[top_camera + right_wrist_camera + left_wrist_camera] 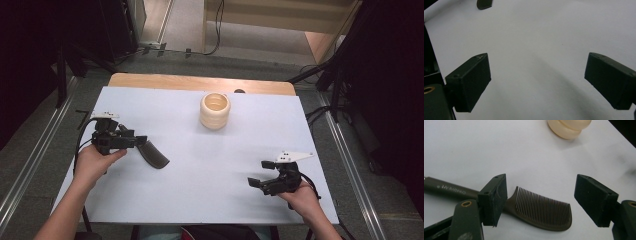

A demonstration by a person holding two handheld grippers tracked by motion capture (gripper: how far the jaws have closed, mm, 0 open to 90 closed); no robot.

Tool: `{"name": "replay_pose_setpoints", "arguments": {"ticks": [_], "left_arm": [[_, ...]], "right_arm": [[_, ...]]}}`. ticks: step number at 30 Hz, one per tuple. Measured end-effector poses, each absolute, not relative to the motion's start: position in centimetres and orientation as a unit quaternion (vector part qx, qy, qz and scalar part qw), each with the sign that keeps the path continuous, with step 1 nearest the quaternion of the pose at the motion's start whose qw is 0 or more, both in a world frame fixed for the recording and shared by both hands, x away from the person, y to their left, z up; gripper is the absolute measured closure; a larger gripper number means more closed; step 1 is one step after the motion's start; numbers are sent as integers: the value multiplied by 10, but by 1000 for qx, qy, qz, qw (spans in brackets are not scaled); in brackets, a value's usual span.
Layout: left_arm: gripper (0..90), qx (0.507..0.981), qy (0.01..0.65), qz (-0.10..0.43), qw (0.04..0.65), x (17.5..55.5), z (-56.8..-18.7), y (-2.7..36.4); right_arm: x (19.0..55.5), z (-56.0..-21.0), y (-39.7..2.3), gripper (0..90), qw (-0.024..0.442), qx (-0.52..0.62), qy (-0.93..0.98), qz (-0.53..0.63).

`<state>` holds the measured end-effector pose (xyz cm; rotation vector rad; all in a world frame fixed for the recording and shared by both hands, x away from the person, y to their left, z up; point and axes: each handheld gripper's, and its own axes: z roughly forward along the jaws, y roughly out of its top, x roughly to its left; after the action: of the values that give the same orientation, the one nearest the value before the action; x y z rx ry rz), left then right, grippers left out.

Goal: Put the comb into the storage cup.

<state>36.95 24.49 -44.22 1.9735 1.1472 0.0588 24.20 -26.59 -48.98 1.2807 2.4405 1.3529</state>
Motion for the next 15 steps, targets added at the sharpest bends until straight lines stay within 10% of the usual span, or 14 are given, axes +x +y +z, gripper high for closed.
{"name": "replay_pose_setpoints", "arguments": {"ticks": [15], "left_arm": [[279,789,456,32,411,399,-435,239]], "right_arm": [[242,-490,-266,50,35,416,794,441]]}}
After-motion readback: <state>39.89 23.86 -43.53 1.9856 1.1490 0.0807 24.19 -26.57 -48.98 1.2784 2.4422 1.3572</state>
